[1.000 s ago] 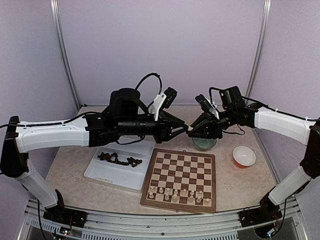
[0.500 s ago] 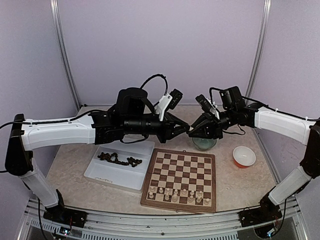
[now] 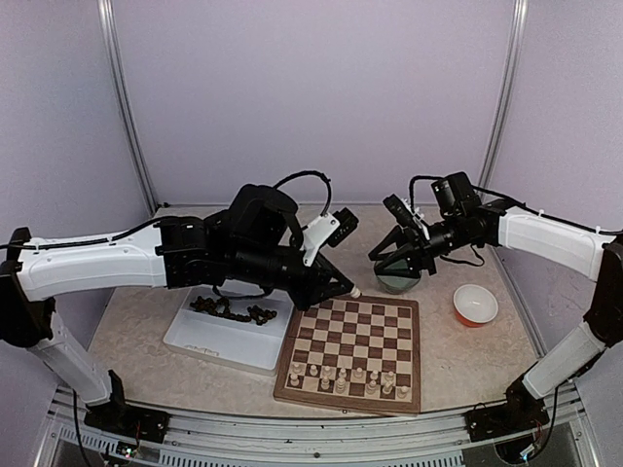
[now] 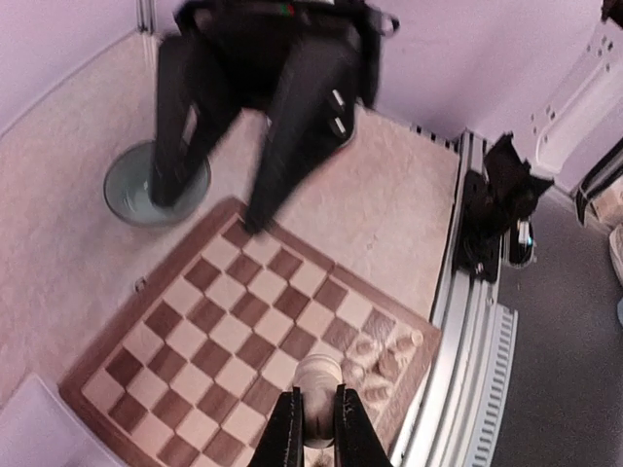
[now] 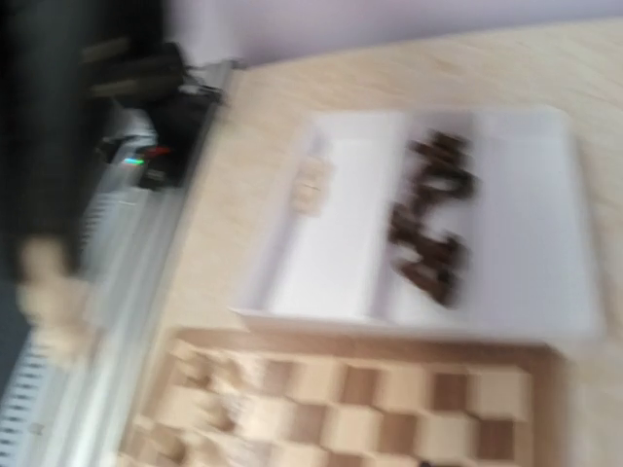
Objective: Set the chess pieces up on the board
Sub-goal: Pass from the right arm to the left, then place the knight on b1.
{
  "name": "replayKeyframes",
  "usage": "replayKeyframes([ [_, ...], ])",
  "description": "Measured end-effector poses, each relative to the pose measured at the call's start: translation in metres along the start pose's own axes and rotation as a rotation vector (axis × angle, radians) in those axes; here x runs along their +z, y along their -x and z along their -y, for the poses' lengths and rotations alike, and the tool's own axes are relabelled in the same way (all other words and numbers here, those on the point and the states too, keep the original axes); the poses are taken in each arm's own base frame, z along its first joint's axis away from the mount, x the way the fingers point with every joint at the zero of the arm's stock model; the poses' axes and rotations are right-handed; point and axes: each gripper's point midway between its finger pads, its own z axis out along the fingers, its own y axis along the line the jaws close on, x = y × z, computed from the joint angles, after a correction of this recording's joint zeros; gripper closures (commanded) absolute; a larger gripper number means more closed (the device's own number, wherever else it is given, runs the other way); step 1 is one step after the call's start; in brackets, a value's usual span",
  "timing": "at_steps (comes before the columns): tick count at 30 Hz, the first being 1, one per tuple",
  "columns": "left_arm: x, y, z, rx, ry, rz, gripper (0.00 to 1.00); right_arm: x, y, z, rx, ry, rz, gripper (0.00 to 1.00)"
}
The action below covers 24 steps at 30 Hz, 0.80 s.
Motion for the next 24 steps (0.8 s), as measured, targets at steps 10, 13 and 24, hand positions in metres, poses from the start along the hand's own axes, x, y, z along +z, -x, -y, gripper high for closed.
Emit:
replayKeyframes([
  [10,-0.020,-0.130,0.036,-0.078,0.022,-0.348,0.99,-0.021,-0.019,0.031,0.009,-0.148,-0.068,0.54],
  [13,-0.019,-0.148,0.034,-0.095,0.038,-0.392,0.99,-0.022,-0.020,0.031,0.007,-0.152,-0.073,0.53],
  [24,0.007,-0.190,0.027,-0.099,0.074,-0.520,0.98,-0.022,-0.022,0.033,0.004,-0.166,-0.084,0.53],
])
